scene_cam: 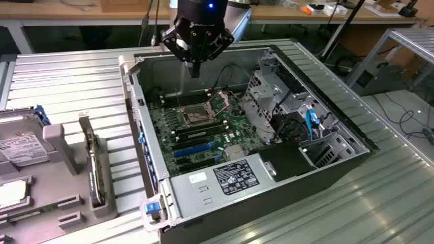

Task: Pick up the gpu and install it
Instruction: 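Reach for the gpu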

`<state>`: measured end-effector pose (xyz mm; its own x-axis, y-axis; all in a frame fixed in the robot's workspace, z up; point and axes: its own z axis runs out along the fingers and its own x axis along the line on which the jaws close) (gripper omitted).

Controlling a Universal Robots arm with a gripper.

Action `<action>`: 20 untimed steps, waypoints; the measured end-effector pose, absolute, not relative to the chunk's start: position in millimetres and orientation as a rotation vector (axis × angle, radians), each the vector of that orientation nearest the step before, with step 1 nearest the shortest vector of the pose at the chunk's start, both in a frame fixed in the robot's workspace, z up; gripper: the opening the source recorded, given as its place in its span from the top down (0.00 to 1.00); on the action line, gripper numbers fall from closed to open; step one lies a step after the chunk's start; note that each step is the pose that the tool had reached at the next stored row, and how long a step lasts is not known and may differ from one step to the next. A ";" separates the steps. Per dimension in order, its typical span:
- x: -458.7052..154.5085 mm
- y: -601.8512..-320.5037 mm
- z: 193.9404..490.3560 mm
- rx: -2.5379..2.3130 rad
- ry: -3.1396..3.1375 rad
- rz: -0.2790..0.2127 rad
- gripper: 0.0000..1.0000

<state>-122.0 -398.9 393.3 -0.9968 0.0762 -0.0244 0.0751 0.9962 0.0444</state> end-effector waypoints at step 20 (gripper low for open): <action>-139.0 -398.9 393.3 0.118 3.113 0.068 0.90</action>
